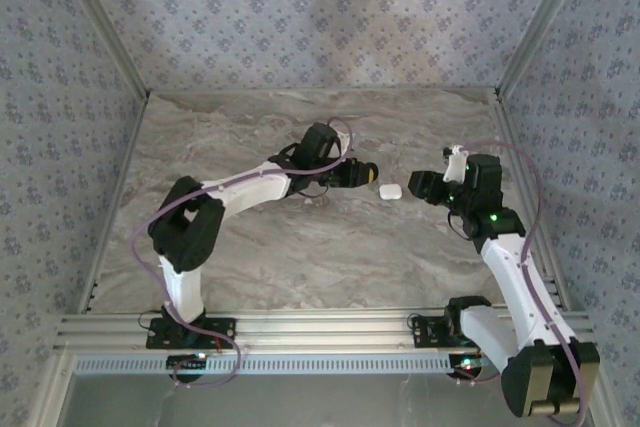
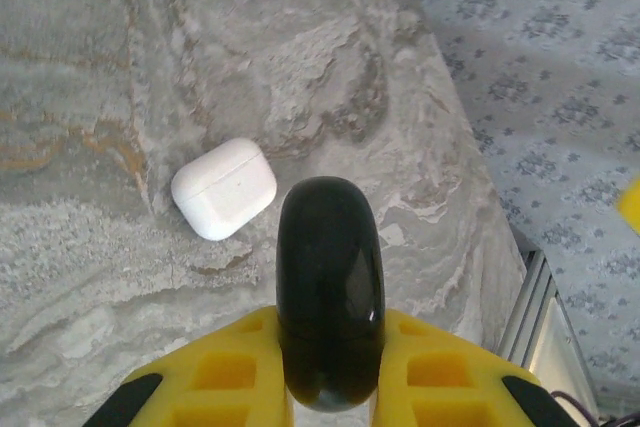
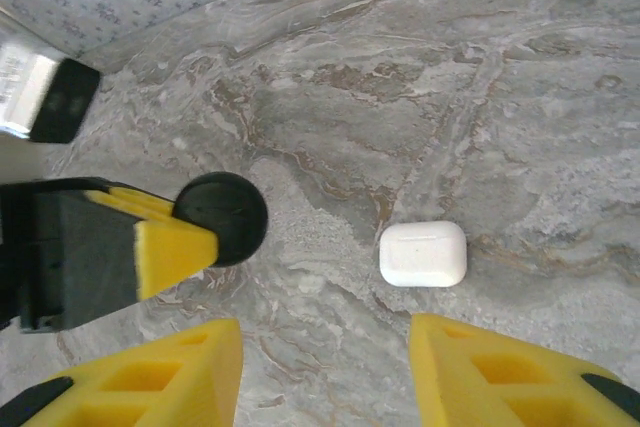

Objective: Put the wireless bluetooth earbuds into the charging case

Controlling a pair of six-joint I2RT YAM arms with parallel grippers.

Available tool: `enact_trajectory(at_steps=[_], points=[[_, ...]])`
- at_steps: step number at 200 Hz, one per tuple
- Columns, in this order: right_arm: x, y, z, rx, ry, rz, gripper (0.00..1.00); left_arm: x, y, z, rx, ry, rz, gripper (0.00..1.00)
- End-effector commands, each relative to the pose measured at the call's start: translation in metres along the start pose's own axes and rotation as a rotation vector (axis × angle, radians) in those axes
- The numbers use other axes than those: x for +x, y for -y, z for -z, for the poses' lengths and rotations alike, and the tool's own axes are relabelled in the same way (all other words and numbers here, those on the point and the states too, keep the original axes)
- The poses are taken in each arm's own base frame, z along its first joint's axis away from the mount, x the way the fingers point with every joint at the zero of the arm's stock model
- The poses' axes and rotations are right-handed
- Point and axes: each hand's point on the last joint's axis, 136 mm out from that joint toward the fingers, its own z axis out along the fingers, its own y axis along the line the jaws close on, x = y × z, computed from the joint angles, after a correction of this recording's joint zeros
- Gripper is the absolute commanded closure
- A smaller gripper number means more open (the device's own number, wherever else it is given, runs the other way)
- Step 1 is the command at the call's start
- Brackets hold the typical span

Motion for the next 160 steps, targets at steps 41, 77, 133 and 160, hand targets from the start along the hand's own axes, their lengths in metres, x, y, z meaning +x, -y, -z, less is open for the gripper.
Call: enact_trajectory(at_steps=[41, 77, 133, 160], points=[[0.015, 0.01, 0.009, 0.043, 0.001, -0.079, 0.51, 0.015, -0.036, -0.033, -0.148, -0.099, 0.276, 0.87], [0.018, 0.01, 0.009, 0.044, -0.011, -0.087, 0.51, 0.025, -0.054, -0.047, -0.188, -0.13, 0.378, 0.87], [0.025, 0.011, 0.01, 0.042, -0.019, -0.097, 0.51, 0.025, -0.06, -0.06, -0.186, -0.139, 0.415, 0.86], [0.027, 0.011, 0.011, 0.04, -0.02, -0.11, 0.52, 0.025, -0.062, -0.064, -0.181, -0.142, 0.428, 0.85]])
